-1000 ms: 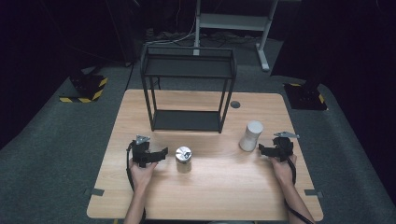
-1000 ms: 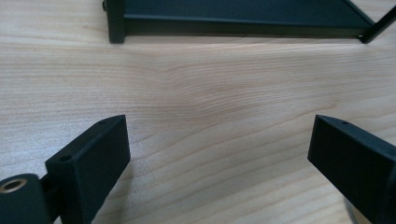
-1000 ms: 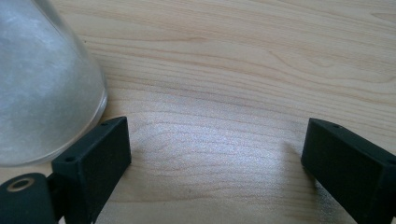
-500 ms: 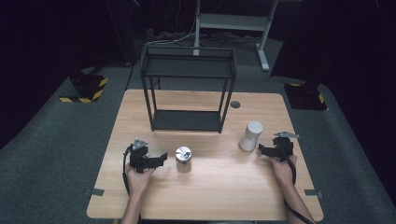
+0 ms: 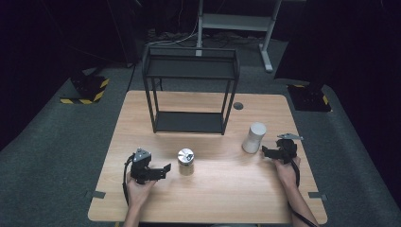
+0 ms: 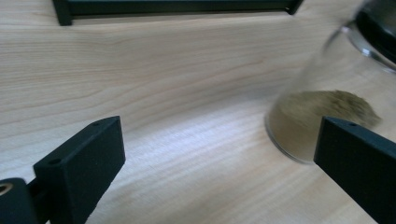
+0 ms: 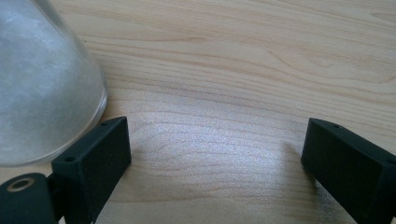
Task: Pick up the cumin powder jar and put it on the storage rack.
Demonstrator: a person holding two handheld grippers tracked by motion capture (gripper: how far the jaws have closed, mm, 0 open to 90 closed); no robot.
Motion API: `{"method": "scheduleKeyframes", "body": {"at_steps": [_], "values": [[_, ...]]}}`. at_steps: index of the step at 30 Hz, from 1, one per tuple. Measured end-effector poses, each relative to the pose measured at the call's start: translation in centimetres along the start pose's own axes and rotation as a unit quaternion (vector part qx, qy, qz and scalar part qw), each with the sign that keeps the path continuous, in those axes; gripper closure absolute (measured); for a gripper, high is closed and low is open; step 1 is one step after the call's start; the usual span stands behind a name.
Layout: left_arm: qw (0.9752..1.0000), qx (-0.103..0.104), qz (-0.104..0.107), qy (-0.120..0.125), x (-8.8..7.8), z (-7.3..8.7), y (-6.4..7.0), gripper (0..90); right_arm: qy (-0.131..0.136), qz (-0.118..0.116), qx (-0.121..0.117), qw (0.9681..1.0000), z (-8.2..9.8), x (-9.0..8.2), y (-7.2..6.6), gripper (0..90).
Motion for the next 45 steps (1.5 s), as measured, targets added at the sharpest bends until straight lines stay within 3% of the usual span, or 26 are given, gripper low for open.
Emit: {"method": "scheduleKeyframes", "body": {"at_steps": [10, 20, 23, 24, 28, 31, 32, 45], "values": [[0.9989, 0.036, 0.025, 0.015, -0.6, 0.3, 1.8, 1.4, 0.000, 0.000, 0.000, 1.0000, 0.0, 0.0, 0.0, 7.8], [0.9968, 0.061, 0.050, 0.018, 0.4, -0.3, 3.0, 1.0, 0.000, 0.000, 0.000, 1.0000, 0.0, 0.0, 0.0, 7.8], [0.9963, 0.067, 0.052, 0.017, 0.9, -0.6, 3.4, 0.9, 0.000, 0.000, 0.000, 1.0000, 0.0, 0.0, 0.0, 7.8], [0.9970, 0.050, 0.053, 0.025, 1.4, -0.5, 4.0, 0.9, 0.000, 0.000, 0.000, 1.0000, 0.0, 0.0, 0.0, 7.8], [0.9969, 0.052, 0.054, 0.025, 1.9, -0.8, 4.2, 0.9, 0.000, 0.001, 0.000, 1.0000, 0.0, 0.0, 0.0, 7.8], [0.9966, 0.058, 0.054, 0.022, 2.2, -1.2, 4.4, 1.0, 0.000, 0.001, 0.000, 1.0000, 0.0, 0.0, 0.0, 7.8], [0.9953, 0.080, 0.053, 0.012, 2.2, -1.6, 4.3, 1.1, 0.000, 0.001, 0.000, 1.0000, 0.0, 0.0, 0.0, 7.8], [0.9952, 0.088, 0.041, 0.001, 4.4, -3.3, 5.3, 2.8, 0.000, 0.001, 0.000, 1.0000, 0.0, 0.0, 0.0, 7.8]]}}
Point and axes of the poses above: each handheld gripper's, and its own axes: x roughly forward along the jaws, z roughly out of its underside, y roughly to its right, the point moved 1 cm from there along x, roughly forward along the jaws, and after that the axes turned 12 degrees about x, right-handed, at the moved point
